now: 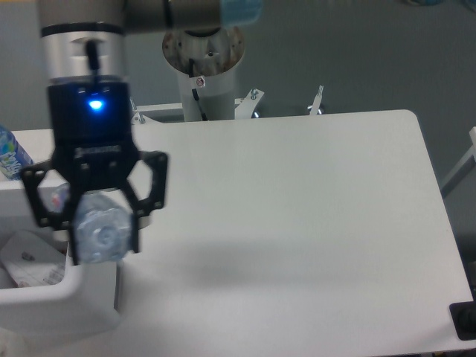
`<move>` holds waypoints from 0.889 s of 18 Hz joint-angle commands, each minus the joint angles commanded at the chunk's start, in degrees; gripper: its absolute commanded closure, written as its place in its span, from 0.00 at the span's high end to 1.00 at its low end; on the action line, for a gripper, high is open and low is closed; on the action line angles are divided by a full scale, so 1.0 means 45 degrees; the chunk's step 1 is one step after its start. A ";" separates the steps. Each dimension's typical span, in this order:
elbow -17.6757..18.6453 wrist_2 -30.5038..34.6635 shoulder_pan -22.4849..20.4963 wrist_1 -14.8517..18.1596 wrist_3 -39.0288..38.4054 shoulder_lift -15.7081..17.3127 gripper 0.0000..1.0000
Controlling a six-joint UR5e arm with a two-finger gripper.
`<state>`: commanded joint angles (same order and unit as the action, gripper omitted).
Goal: Place the trash in the trash can
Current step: 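Carry the bottle over the trash bin and lower it inside, then open the gripper and raise it away from the bin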
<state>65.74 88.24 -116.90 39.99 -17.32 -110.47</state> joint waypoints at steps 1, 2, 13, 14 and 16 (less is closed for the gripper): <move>0.0020 0.0000 0.0156 -0.0020 0.0039 -0.0078 0.62; 0.0097 0.0000 0.0332 -0.0039 0.0078 -0.0156 0.63; 0.0235 0.0020 0.0627 0.0019 0.0584 -0.0177 1.00; 0.0254 0.0058 0.0568 0.0019 0.0818 -0.0196 1.00; 0.0506 0.0776 0.0335 0.0058 0.1190 -0.0177 1.00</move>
<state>68.02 91.73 -115.39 40.25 -11.96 -111.27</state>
